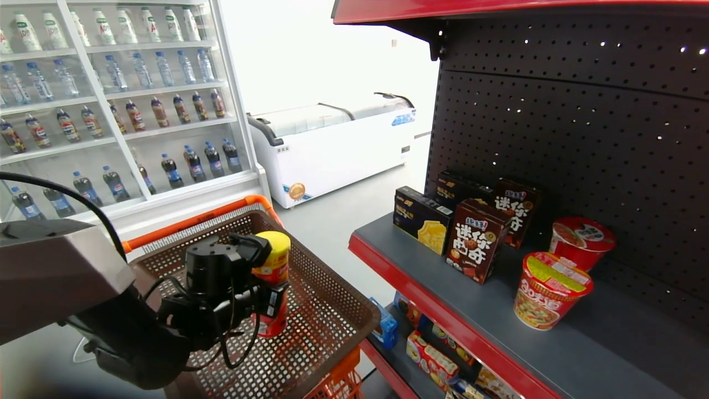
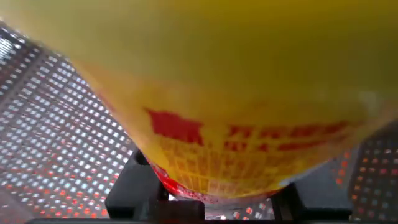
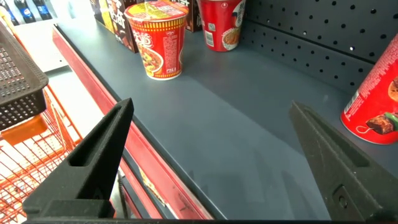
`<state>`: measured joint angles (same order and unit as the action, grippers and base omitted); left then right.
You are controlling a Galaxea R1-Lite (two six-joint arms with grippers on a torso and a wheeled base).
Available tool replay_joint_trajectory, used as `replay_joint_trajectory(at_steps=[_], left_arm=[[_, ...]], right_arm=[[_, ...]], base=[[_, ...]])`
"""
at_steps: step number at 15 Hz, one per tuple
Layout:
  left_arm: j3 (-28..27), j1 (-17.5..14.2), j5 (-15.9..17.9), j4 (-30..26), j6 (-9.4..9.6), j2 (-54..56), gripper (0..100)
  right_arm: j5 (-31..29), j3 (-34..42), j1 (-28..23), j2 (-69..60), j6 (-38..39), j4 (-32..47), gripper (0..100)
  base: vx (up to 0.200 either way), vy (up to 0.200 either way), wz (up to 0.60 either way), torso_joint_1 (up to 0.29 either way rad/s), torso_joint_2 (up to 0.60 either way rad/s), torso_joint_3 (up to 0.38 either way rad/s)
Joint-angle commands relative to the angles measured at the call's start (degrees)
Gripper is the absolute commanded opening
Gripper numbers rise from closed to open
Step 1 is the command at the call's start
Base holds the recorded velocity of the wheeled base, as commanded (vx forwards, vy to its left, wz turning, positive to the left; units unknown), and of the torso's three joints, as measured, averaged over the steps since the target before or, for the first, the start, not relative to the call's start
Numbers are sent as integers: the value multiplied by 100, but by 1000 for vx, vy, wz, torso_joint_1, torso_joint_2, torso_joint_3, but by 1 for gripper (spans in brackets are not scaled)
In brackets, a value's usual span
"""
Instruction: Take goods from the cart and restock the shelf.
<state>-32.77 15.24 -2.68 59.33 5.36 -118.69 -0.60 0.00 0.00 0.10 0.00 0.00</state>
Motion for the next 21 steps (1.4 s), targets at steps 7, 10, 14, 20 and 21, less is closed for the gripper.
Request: replay_joint_trajectory(at_steps=[7, 10, 14, 20, 21], left_arm=[[253, 85, 92, -2294, -334, 4257, 0], [798, -21, 470, -2971, -484, 5681, 0], [1273, -118, 488, -4131, -475, 7369, 0], [2275, -109, 488, -4149, -369, 8784, 0], [2398, -100, 488, -4149, -369, 9012, 0]], right_arm=[[7, 0, 0, -1, 0, 0, 100], [-2, 0, 0, -1, 0, 0, 100], [7, 0, 0, -1, 0, 0, 100], [16, 0, 0, -1, -9, 0, 100], [16, 0, 0, -1, -9, -9, 100]], base=[[0, 0, 0, 0, 0, 0], [0, 0, 0, 0, 0, 0], [0, 0, 0, 0, 0, 0], [0, 0, 0, 0, 0, 0], [0, 0, 0, 0, 0, 0]])
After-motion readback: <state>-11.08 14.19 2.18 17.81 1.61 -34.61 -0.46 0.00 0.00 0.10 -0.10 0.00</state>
